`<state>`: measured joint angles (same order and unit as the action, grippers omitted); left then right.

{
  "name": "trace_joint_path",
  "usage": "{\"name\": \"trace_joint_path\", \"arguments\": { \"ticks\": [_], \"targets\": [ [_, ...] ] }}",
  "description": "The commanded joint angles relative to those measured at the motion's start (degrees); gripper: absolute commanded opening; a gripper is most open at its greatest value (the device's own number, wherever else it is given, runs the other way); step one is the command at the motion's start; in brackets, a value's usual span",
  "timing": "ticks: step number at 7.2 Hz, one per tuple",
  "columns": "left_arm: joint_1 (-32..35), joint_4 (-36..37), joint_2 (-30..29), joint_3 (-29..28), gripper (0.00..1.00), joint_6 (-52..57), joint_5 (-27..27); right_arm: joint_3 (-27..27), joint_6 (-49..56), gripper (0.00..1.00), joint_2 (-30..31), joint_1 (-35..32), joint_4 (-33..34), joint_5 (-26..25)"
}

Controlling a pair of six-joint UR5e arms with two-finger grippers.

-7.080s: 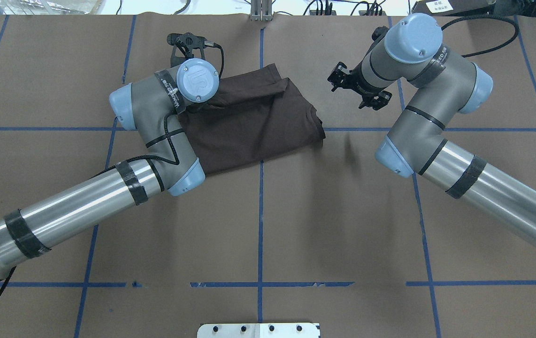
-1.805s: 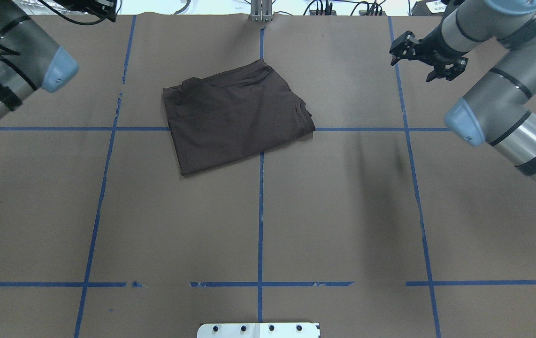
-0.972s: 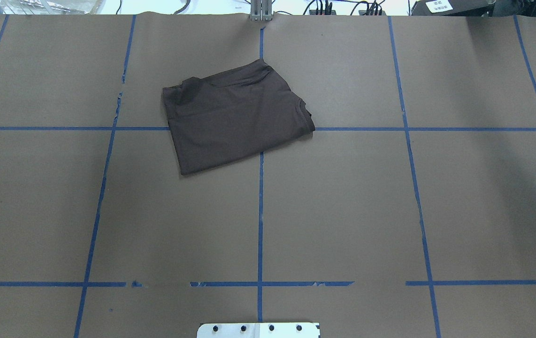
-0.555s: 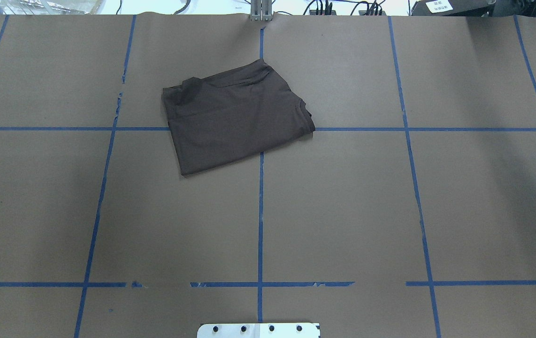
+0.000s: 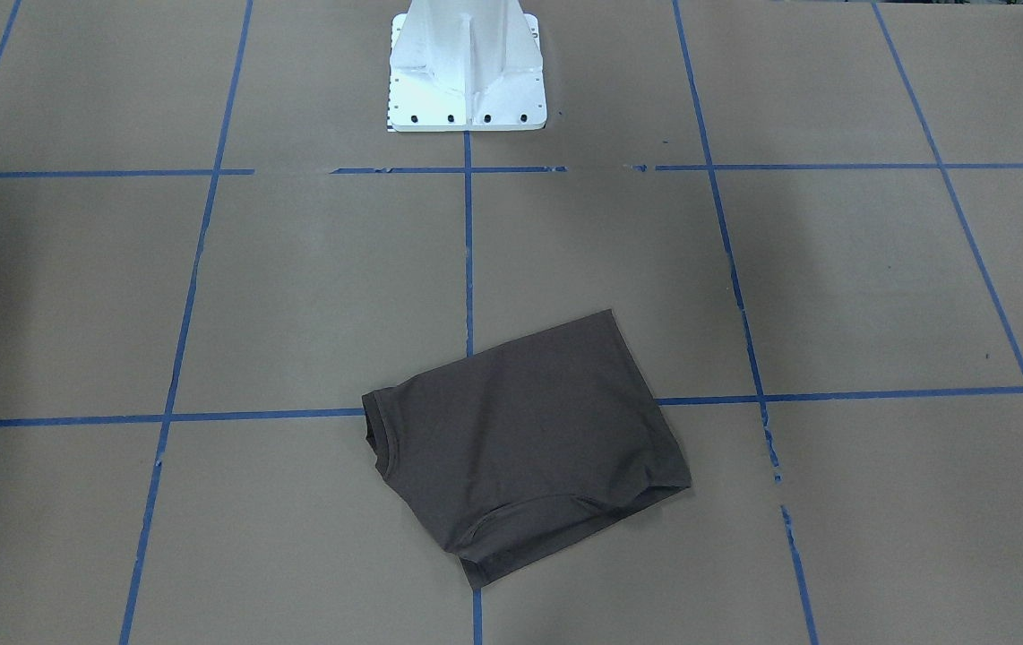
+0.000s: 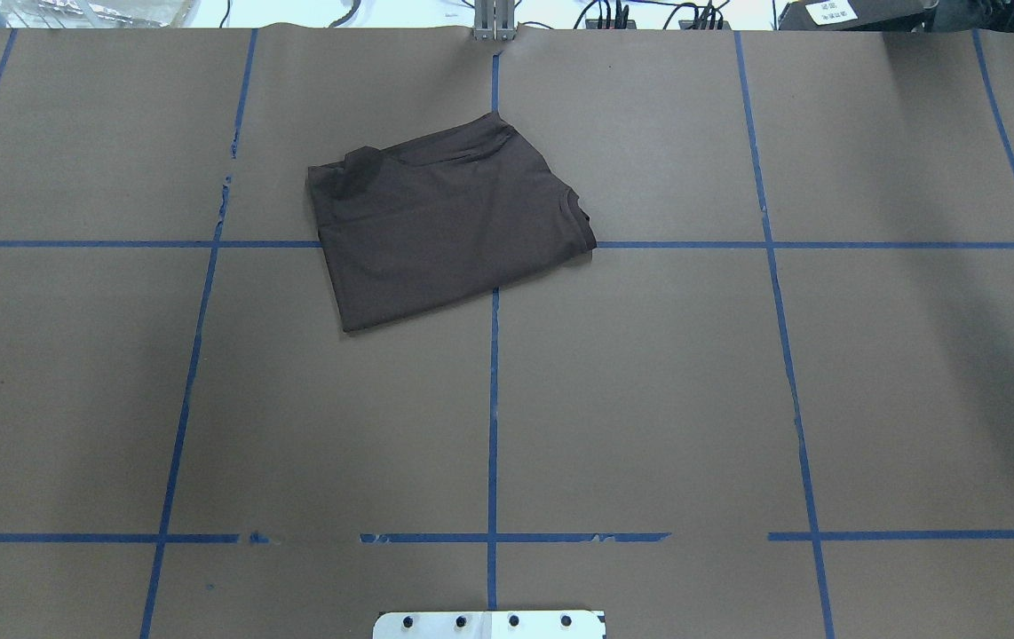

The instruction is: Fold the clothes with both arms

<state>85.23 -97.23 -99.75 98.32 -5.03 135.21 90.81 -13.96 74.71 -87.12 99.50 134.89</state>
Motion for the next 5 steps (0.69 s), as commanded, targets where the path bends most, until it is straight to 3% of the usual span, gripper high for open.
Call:
{"name": "trace_joint_path", "arguments": {
  "ticks": [1,5],
  "targets": [
    [0.03,-0.24,-0.35,0.03,1.00,0.02,0.31,0.60,0.16,1.00,1.14,0.02,-0.01,0.37],
    [-0.15,4.68,-0.80,-0.06,1.00,0.02,0.40,-0.28,0.25,1.00,1.05,0.10,0.77,0.73]
  ]
}}
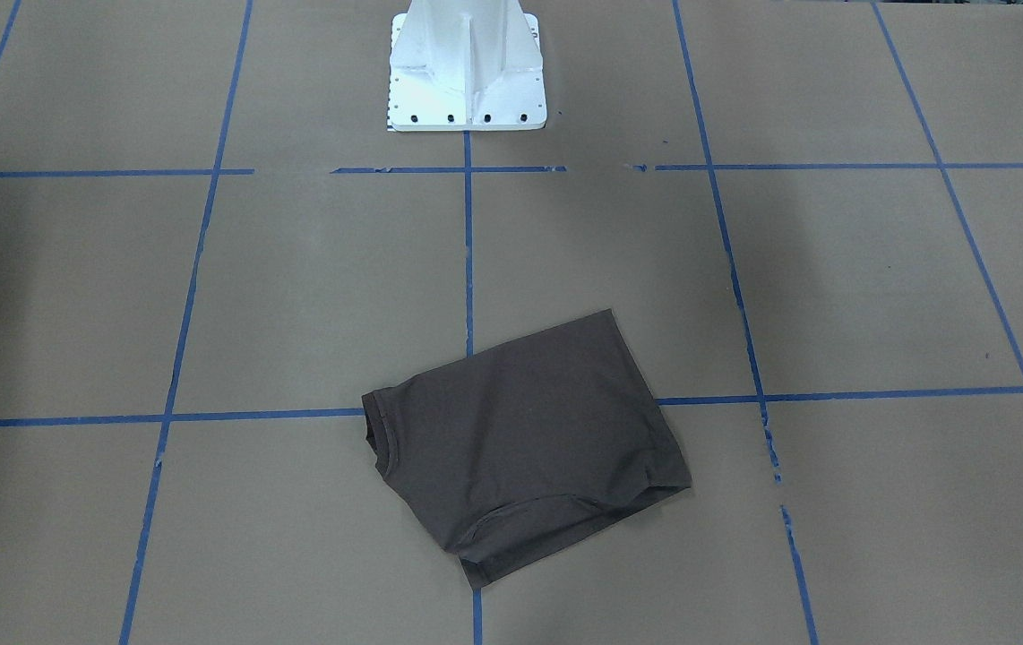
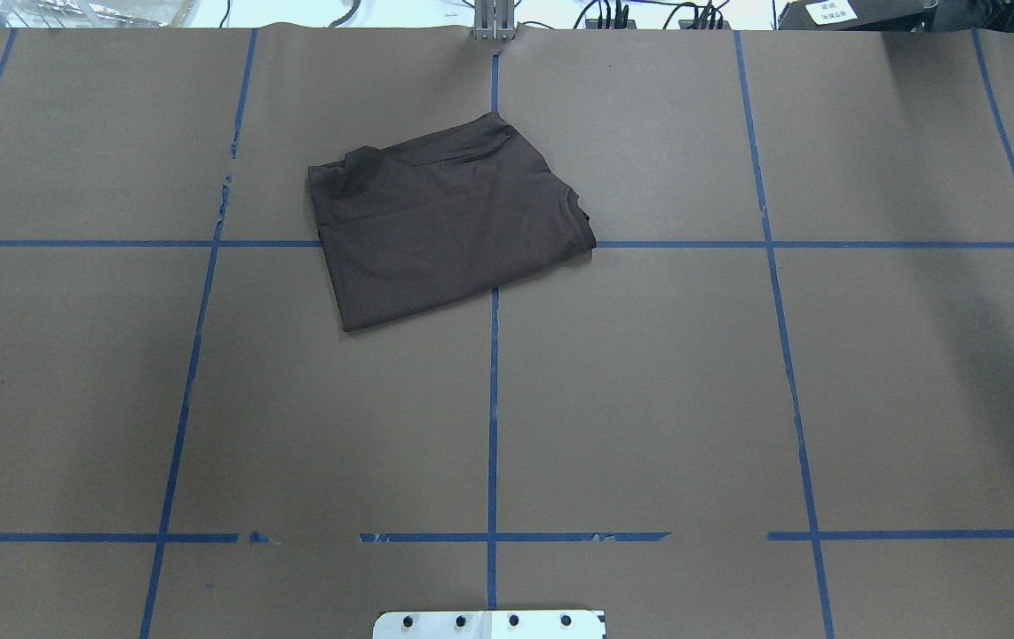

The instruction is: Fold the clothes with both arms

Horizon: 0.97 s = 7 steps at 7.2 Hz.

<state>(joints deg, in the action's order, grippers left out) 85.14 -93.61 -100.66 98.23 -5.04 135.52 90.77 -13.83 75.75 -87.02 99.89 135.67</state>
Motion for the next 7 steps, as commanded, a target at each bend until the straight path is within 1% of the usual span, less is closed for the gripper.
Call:
{"name": "trace_joint_path", "arguments": {
  "ticks": [1,2,3,4,5,7],
  "targets": [
    [-0.06,0.80,0.38,-0.23,1.00,0.03,0.62,-0.16,1.95,1.00,0.62,0.01,0.40,0.03],
    [-0.24,0.54,0.29,0.11,1.00,0.03,0.10,-0.16,5.36,1.00,2.37,0.09,0.40,-0.49],
    [-2.07,0.53,0.64,-0.49,1.00,0.11,-0.95,0.19,6.88,1.00,2.73,0.09,0.40,-0.58],
    [-2.26,0.36,0.56,-1.46,1.00,-0.15,-1.31,1.06,6.89,1.00,2.39,2.01,0.31,-1.80],
    [-2.26,0.27,0.47,-1.46,1.00,0.03,-1.22,1.94,6.89,1.00,2.38,2.98,0.40,-5.55],
    [-2.61,0.18,0.03,-0.94,1.00,0.03,-1.05,1.78,6.80,1.00,2.30,3.08,0.22,-5.33]
  ]
}}
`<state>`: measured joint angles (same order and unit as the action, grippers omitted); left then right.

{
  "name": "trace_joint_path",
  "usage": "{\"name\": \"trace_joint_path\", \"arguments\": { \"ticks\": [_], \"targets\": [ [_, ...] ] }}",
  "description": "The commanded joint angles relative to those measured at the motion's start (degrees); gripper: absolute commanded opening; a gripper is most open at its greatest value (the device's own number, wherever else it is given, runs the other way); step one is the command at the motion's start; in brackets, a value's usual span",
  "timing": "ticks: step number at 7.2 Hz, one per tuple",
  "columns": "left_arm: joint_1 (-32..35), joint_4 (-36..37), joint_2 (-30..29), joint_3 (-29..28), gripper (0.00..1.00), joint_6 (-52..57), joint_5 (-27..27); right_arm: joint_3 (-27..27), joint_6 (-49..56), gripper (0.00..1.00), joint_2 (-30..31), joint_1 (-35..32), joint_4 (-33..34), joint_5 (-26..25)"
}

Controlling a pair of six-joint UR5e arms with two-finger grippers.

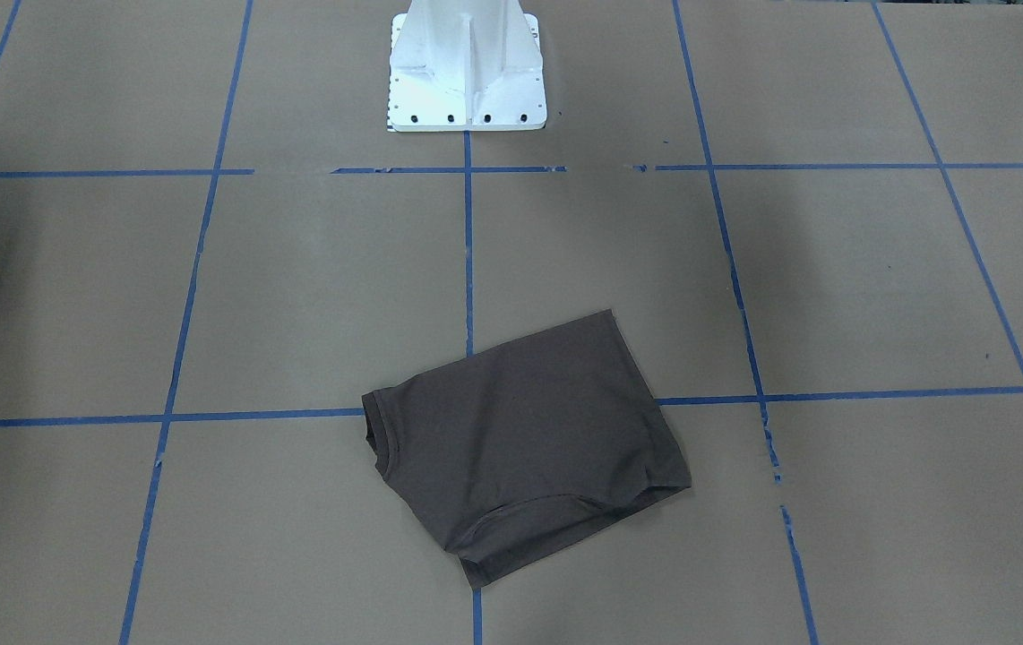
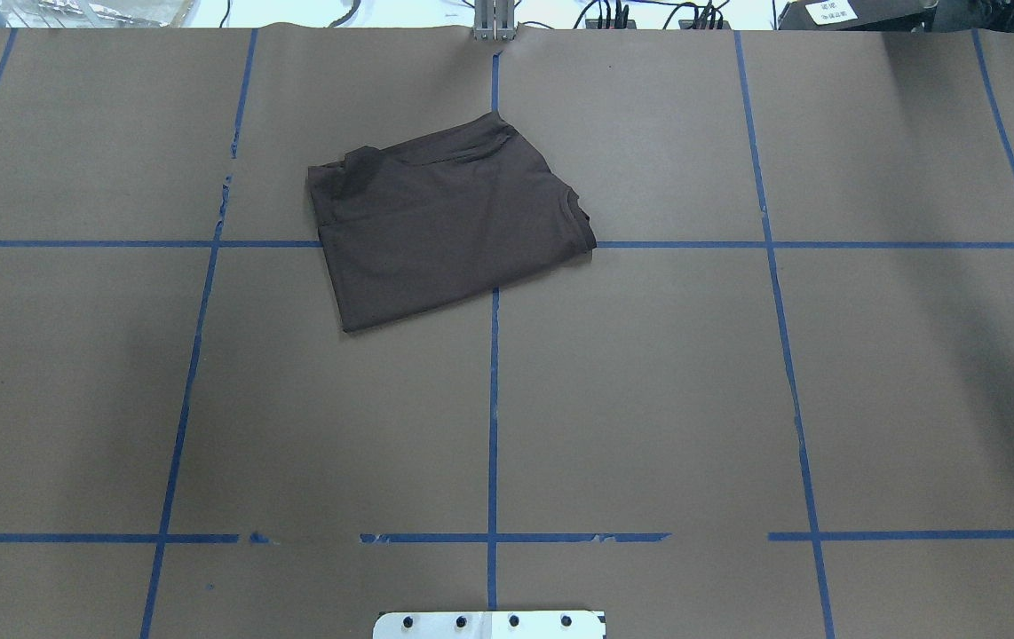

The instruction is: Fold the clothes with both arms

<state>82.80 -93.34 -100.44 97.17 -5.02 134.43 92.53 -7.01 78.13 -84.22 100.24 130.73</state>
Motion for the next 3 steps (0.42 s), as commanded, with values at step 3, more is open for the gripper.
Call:
{"name": "trace_joint_path", "arguments": {
  "ticks": [3],
  "targets": [
    [-0.53,-0.09,-0.89,0.21,1.00,0.02,-0.05,0.29,-0.11,1.00,-0.43,0.72,-0.57,-0.04]
  ]
}}
